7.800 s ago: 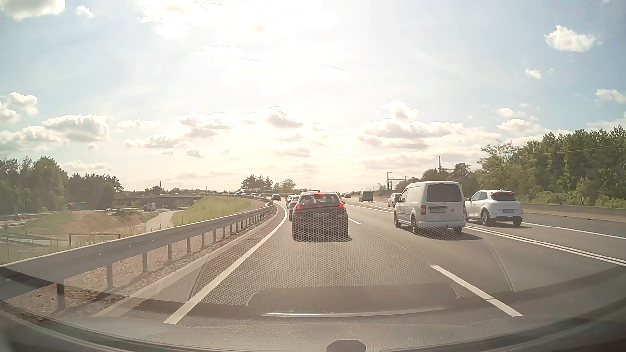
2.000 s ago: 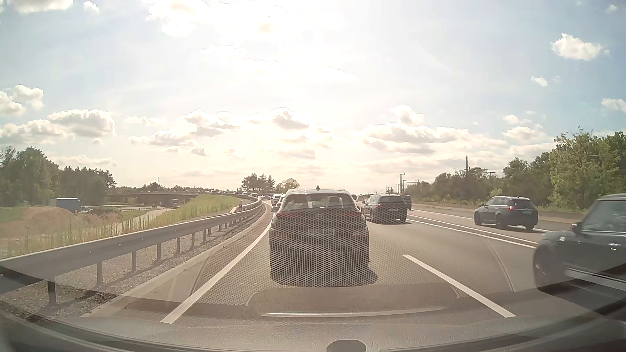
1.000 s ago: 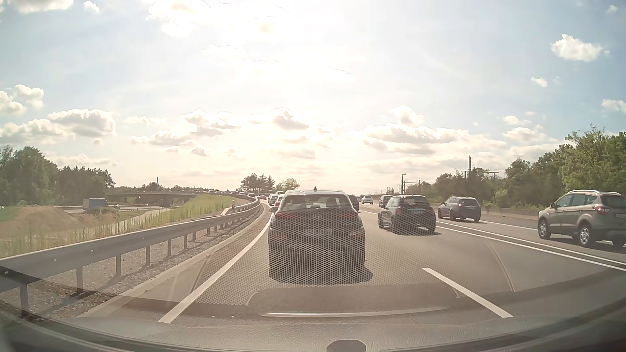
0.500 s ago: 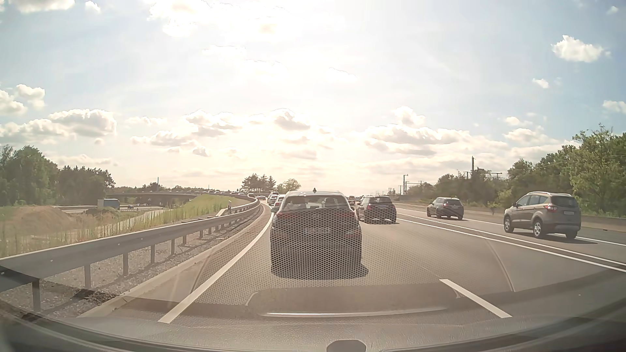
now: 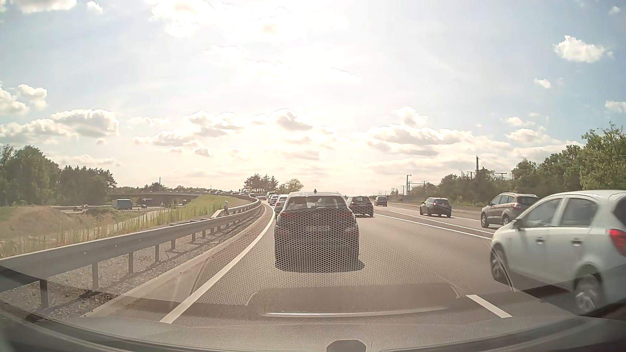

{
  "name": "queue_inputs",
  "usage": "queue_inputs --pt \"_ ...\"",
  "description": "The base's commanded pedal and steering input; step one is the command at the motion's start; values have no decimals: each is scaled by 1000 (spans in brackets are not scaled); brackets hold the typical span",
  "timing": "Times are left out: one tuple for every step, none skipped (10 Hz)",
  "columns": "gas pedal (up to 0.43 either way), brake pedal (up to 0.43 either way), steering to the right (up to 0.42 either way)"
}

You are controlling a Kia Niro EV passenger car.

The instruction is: Follow the waypoints while adhering to traffic rules and regulations

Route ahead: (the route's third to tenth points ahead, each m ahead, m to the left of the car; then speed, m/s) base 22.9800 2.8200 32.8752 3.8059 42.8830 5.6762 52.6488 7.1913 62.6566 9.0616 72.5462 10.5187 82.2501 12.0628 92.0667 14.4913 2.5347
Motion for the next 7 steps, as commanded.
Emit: queue_inputs --pt "79 0 -32" --pt "79 0 -33" --pt "79 0 -31" --pt "79 0 -28" --pt "98 0 -25" --pt "110 0 -24" --pt "118 0 -24"
